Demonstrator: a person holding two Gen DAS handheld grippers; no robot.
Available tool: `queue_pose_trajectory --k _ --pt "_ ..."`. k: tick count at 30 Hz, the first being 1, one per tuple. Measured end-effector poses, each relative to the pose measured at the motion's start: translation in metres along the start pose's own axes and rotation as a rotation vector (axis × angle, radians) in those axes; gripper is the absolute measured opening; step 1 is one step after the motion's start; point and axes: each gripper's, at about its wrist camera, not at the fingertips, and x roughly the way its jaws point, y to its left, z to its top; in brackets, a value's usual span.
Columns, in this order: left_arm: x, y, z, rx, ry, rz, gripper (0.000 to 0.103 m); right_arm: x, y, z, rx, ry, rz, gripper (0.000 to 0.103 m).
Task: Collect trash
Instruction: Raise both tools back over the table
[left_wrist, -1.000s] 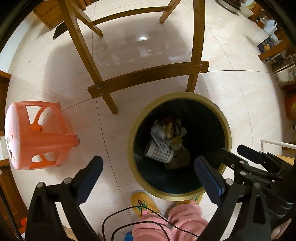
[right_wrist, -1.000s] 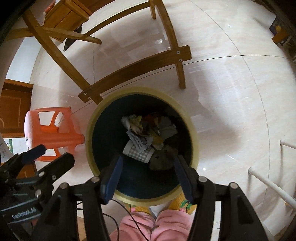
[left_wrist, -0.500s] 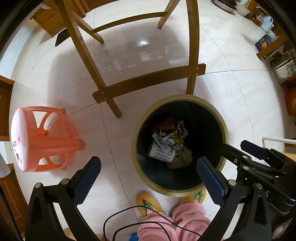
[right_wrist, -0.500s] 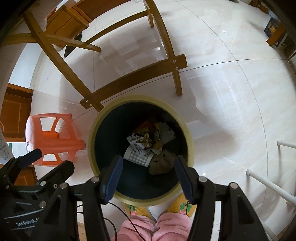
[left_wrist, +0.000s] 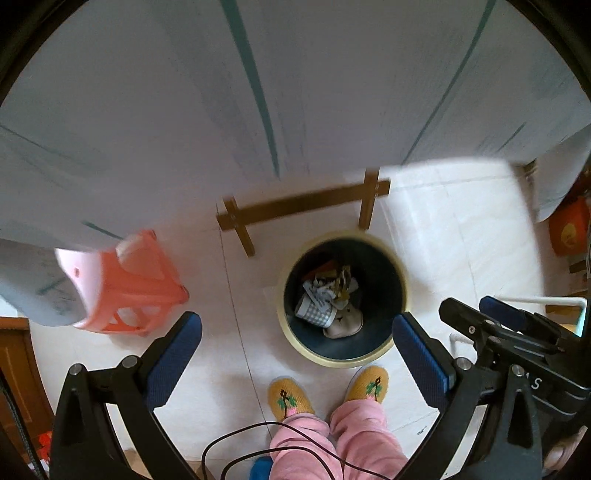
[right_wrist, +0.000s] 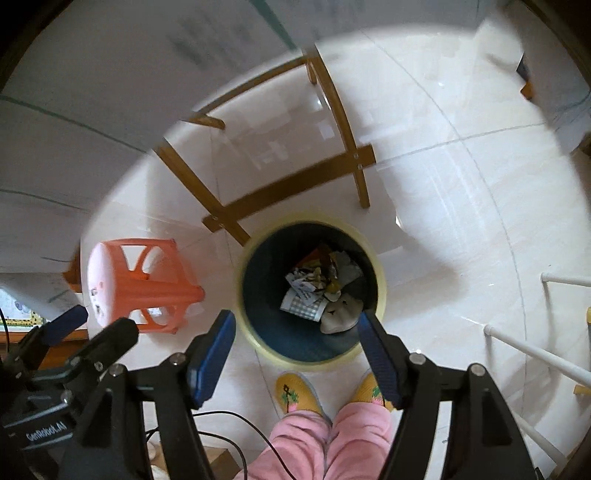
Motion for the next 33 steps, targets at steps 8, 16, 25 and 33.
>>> queue_pose_trajectory --k 8,16,25,33 --pt "-0.122 0.009 0.018 -0.028 -0.131 -0.012 0.102 -0.112 0.035 0.013 -0.059 -0.083 -0.026 0.069" --pt "-0.232 0.007 0.034 -0.03 -0.268 -0.003 0.102 -0.227 0.069 0.032 -0.18 -0.209 -0.029 0.069" --pt "-0.326 -0.005 0.06 -0.045 -0.384 0.003 0.102 -0.319 0.096 0.048 -0.29 -0.353 0.005 0.069" --pt "-0.382 -0.018 0.079 -0.018 -0.479 0.047 0.102 -0.386 0.113 0.073 -0.33 -0.459 0.055 0.069"
